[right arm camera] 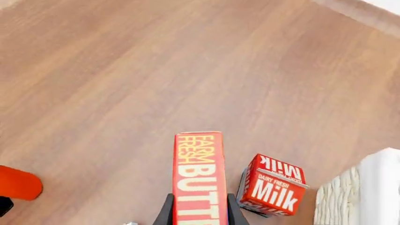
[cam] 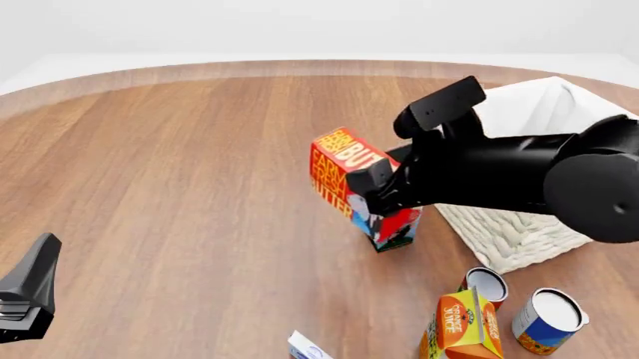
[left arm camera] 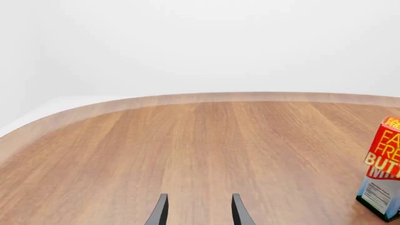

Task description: Pick up the cream cheese box and the butter, and put them in the basket.

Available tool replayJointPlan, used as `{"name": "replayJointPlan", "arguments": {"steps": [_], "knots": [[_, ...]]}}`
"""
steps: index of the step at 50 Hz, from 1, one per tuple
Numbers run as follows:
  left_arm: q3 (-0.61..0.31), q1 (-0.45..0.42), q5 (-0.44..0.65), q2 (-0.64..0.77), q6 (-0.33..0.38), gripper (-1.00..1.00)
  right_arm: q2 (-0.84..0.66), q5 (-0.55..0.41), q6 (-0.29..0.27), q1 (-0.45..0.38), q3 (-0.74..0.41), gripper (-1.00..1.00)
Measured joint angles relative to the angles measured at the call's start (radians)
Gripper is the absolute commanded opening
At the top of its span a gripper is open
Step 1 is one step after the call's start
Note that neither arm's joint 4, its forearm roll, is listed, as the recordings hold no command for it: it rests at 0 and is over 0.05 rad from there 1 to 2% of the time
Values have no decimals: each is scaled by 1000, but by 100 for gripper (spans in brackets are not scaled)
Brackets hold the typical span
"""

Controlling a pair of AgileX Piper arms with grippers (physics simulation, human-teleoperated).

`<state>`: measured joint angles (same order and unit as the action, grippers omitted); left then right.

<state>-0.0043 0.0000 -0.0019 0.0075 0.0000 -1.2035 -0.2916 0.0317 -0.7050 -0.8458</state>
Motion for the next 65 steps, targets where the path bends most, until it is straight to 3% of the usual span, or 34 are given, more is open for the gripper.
{"name": "replayJointPlan", "arguments": {"steps": [18, 35, 52, 65], "knots": [[0, 0, 0, 0, 0, 100, 131, -114, -51, 96, -95, -100], [0, 0, 0, 0, 0, 100, 241, -181, -51, 236, -146, -100], [0, 0, 0, 0, 0, 100, 301, -195, 77, 365, -171, -100], [0, 0, 0, 0, 0, 100, 329, -177, 216, 436, -156, -100]]}}
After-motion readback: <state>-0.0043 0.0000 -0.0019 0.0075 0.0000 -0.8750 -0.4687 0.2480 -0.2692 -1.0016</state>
